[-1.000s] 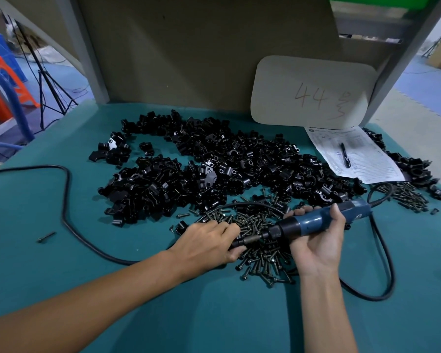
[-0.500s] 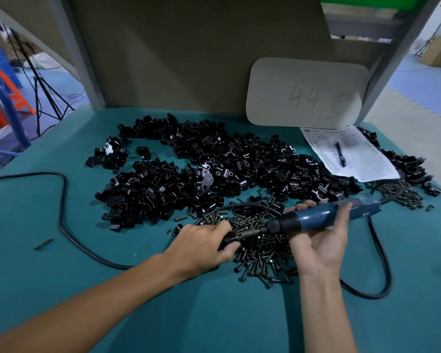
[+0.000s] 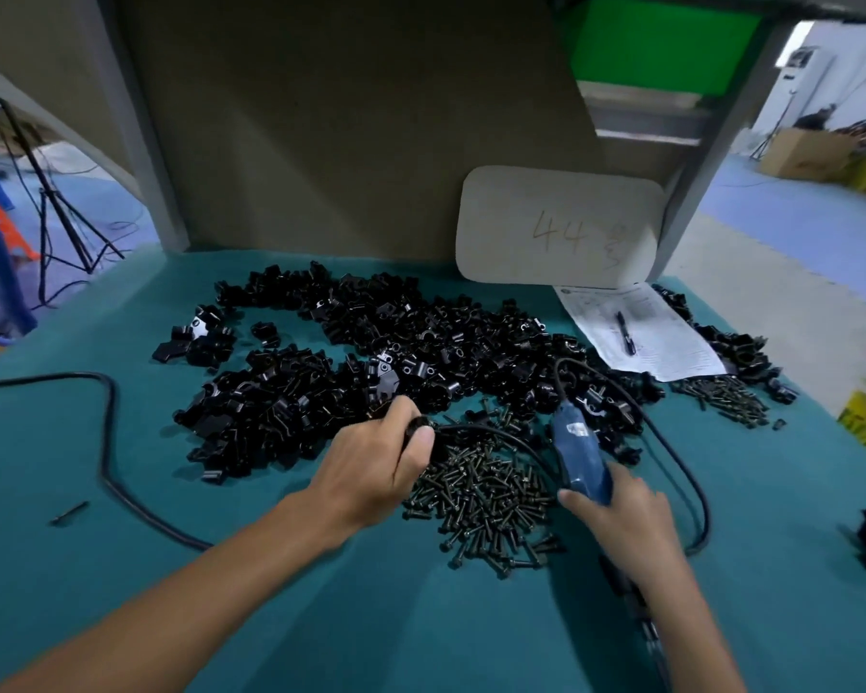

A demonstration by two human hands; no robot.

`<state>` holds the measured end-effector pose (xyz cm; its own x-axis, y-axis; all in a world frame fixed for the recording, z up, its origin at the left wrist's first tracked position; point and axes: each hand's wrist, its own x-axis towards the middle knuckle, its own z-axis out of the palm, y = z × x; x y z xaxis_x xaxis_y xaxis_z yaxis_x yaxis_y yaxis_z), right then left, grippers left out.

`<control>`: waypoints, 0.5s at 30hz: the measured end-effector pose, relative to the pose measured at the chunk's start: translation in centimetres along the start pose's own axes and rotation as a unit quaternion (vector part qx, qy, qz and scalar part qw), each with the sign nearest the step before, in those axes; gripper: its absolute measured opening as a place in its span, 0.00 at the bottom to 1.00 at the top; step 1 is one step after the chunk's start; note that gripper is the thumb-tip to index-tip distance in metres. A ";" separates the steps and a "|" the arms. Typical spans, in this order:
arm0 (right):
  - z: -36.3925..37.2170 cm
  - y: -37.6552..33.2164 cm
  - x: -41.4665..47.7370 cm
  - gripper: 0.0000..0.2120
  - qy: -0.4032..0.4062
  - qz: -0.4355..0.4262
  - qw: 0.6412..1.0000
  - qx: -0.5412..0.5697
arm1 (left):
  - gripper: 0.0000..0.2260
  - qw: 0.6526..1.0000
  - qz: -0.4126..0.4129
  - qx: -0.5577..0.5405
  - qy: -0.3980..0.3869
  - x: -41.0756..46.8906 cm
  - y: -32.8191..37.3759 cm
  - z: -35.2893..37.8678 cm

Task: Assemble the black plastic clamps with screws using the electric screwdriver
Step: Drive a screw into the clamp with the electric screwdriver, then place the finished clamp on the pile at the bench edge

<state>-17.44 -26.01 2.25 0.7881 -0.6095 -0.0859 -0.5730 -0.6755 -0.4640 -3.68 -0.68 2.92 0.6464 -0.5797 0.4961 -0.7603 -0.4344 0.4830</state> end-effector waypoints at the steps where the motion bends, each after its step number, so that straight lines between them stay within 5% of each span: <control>1: 0.0 -0.2 -0.2 0.26 0.017 -0.001 0.998 -0.052 | 0.13 1.000 0.007 0.008 -0.007 0.0 0.4 0.0; 4: -1.2 -2.9 -2.4 0.31 0.047 -0.087 0.990 0.099 | 0.12 0.998 0.043 0.038 -0.016 0.0 1.5 -0.2; 8: -0.6 -7.5 -5.6 0.17 -0.162 -0.104 0.869 0.455 | 0.15 0.981 0.173 0.084 0.011 1.4 3.8 0.3; 12: 1.0 -7.5 -5.6 0.11 -0.079 -0.084 0.841 0.528 | 0.20 0.958 0.278 0.066 0.018 2.9 4.2 1.3; 15: -1.1 -4.1 -5.0 0.11 0.016 -0.071 0.879 0.471 | 0.26 0.959 0.272 0.076 -0.004 4.3 3.1 1.4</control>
<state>-19.24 -20.64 5.57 0.8214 -0.5681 0.0503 -0.0164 -0.1117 -0.9936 -3.37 -5.44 5.56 0.1505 -0.7543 0.6390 -0.9861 -0.1602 0.0431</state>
